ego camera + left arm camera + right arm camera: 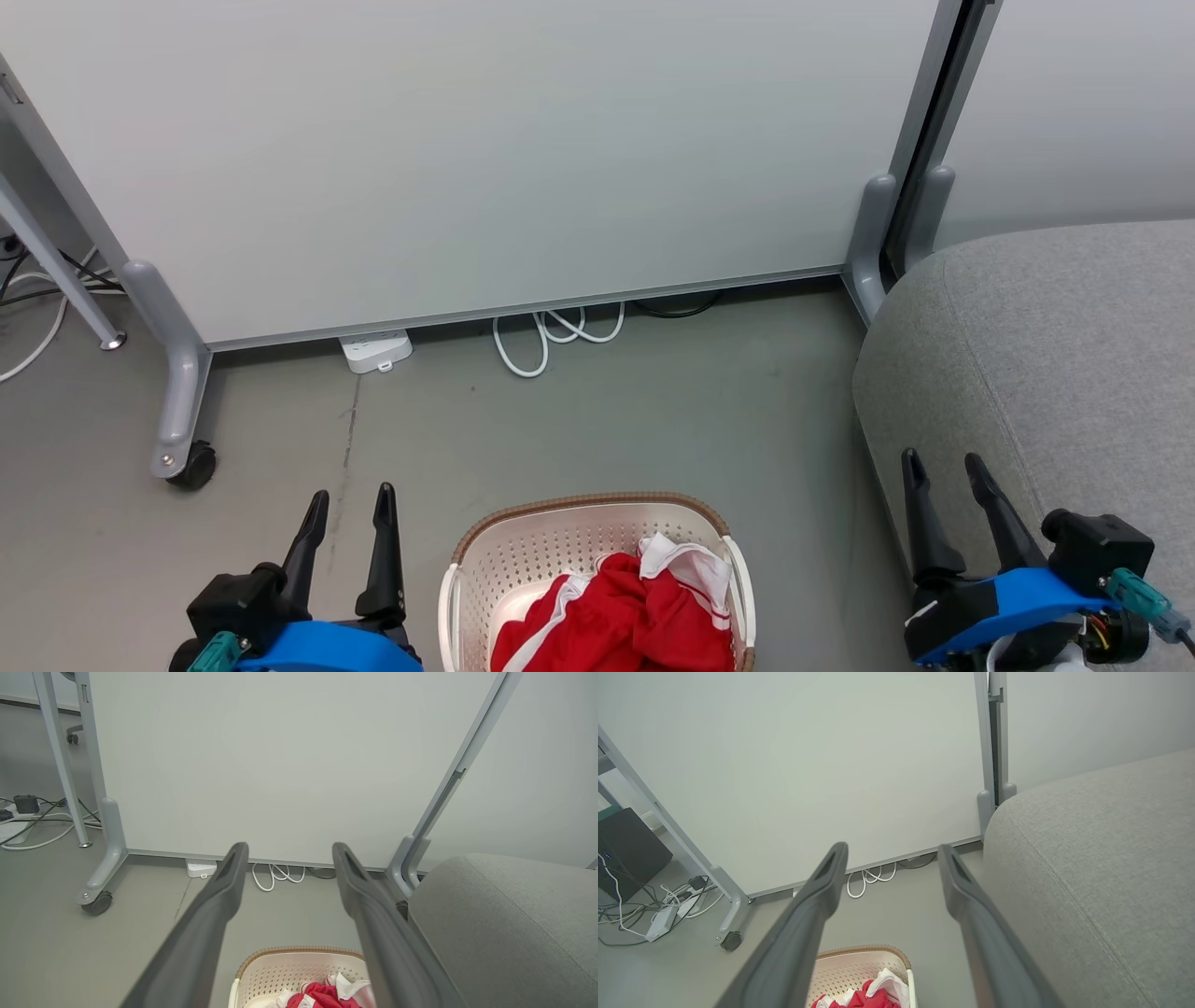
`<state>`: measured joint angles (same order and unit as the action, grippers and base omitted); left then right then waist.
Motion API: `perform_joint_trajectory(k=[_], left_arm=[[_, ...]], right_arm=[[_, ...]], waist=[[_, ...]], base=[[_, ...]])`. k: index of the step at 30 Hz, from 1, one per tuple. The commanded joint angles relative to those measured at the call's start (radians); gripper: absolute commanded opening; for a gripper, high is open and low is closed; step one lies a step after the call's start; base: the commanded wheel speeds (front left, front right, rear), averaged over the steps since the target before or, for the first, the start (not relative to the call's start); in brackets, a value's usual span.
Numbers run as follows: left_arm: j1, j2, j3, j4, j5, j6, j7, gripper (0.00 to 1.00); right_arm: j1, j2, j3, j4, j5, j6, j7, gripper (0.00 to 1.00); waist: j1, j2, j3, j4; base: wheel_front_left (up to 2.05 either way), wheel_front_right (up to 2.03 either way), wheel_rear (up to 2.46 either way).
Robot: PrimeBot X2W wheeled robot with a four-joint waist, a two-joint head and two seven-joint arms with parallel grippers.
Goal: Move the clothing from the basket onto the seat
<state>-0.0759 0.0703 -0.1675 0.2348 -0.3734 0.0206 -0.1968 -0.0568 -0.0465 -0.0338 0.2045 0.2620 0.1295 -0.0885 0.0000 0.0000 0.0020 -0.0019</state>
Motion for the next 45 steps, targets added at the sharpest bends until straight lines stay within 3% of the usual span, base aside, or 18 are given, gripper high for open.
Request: perform_joint_trajectory(k=[1, 32, 45], left_arm=[[-0.007, 0.004, -0.002, 0.001, 0.02, -0.002, -0.011, 1.0], [-0.017, -0.007, 0.0, 0.007, 0.168, -0.001, -0.071, 1.0], [-0.019, -0.009, 0.009, 0.016, 0.17, -0.003, -0.07, 1.0]], right_arm=[[0.0, -0.005, 0.002, -0.006, -0.029, 0.002, -0.007, 1.0], [-0.006, -0.006, 0.019, -0.008, -0.272, 0.001, -0.048, 1.0], [-0.005, -0.006, 0.022, -0.001, -0.264, 0.001, -0.048, 1.0]], waist=[[0.0, 0.0, 0.0, 0.0], [0.0, 0.0, 0.015, -0.002], [0.0, 0.0, 0.019, -0.003]], base=[[0.0, 0.0, 0.0], [0.0, 0.0, 0.0], [0.0, 0.0, 0.0]])
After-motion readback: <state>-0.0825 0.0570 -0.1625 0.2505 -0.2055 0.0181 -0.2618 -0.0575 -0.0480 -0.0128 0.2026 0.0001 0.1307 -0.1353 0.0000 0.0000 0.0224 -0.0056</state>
